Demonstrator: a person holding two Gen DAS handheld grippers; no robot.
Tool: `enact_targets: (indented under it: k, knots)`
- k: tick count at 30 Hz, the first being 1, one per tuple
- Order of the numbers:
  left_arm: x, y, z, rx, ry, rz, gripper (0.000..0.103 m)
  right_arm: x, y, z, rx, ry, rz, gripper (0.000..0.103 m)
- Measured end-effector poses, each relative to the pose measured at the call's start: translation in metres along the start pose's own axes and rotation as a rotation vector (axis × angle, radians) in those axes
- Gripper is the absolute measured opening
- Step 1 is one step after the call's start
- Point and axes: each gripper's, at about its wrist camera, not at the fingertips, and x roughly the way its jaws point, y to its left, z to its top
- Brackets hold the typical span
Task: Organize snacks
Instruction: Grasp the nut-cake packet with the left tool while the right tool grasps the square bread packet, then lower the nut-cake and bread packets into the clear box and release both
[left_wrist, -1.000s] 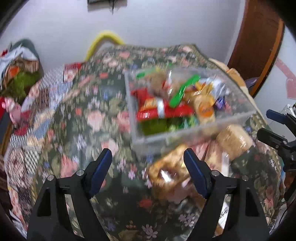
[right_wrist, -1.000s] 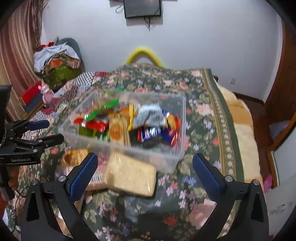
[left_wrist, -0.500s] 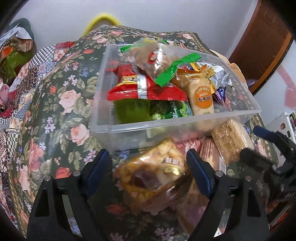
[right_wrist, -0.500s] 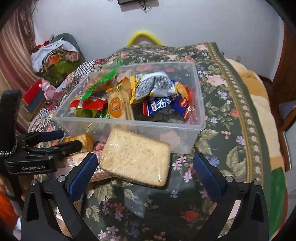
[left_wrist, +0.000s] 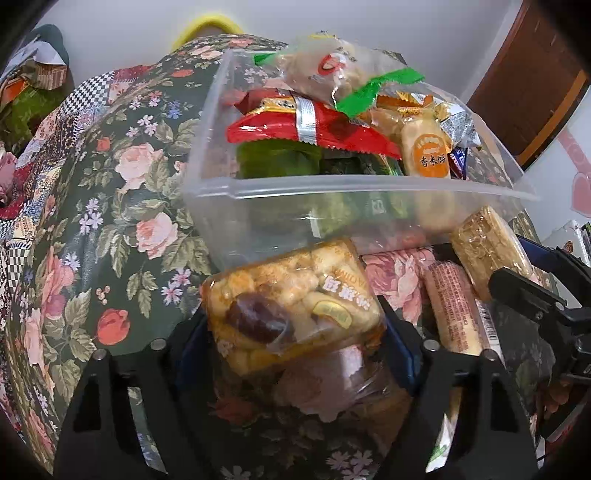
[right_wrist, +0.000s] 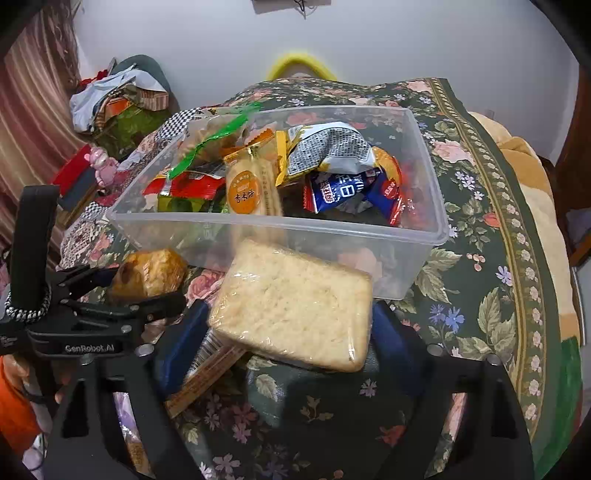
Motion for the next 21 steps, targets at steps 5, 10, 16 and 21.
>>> enact_targets:
  k: [5,10,16,21]
  knots:
    - [-0.017,-0.001,-0.011,0.019,-0.045,0.007,0.078,-0.006,0.004,-0.005,-0.024,-0.023,-0.045,0.081]
    - [-0.043,-0.010,-0.014,0.056,-0.091,0.018,0.078,-0.018,0.000,-0.006,-0.023,-0.043,-0.063,0.080]
    - [-0.073,-0.016,-0.004,0.077,-0.157,0.012,0.078,-0.039,-0.007,-0.003,0.001,-0.086,-0.072,0.080]
    - [-0.098,-0.023,0.009,0.086,-0.219,-0.008,0.078,-0.057,-0.009,0.004,0.006,-0.138,-0.082,0.080]
